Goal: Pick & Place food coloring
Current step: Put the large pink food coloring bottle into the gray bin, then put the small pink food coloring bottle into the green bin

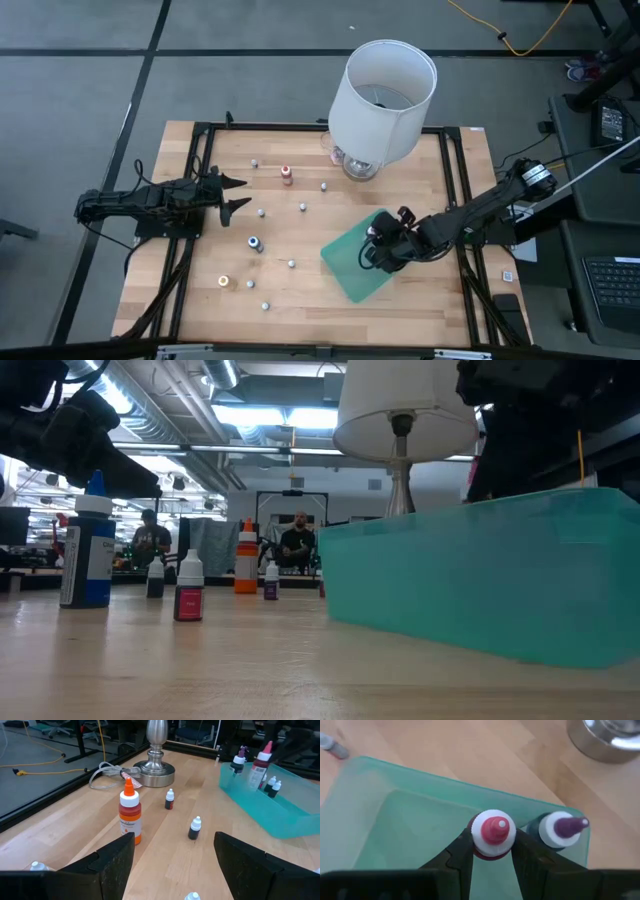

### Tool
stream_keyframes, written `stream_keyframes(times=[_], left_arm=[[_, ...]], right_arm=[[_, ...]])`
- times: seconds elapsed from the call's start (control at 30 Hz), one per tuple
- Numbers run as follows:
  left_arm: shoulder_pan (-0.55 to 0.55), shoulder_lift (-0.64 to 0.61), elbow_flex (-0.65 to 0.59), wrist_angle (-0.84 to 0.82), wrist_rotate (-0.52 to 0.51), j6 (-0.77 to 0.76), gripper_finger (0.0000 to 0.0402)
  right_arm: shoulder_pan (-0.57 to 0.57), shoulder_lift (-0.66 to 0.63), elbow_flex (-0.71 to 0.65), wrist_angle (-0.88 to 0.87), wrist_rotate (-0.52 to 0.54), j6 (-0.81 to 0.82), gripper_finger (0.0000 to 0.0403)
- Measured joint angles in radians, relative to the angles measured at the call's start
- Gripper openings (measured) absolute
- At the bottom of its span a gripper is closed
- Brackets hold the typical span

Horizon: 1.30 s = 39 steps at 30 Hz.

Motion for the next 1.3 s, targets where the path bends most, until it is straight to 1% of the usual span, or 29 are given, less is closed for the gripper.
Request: stream_keyframes(times=[0.3,0.53,0.63,0.87,1.0,1.1,1.3], left_arm=[[0.000,0.000,0.000,0.000,0.000,0.000,0.0269],[0.000,0.000,0.000,0.000,0.000,0.000,0.0269],[0.000,0.000,0.000,-0.001,0.000,0.000,0.0269],[0.000,0.000,0.000,-0.001,0.000,0.000,0.0269],[0.000,0.000,0.000,-0.001,0.000,0.000,0.0269],[0.000,0.000,0.000,-0.001,0.000,0.000,0.0269],[0.000,0.000,0.000,-0.001,0.000,0.000,0.0269]], right_arm=[[-0.033,0.000,-0.061,0.059,0.010,0.011,0.0116],[-0.047,0.026,-0.089,0.130,0.006,-0.043,0.0119],[-0.047,0.026,-0.089,0.134,-0.005,-0.064,0.0135],[-0.047,0.026,-0.089,0.140,-0.020,-0.066,0.0189],[-0.046,0.021,-0.086,0.137,-0.020,-0.068,0.0212],[-0.045,0.019,-0.059,0.120,-0.007,-0.093,0.0221],[-0.032,0.010,0.043,0.003,0.047,-0.143,0.0224]])
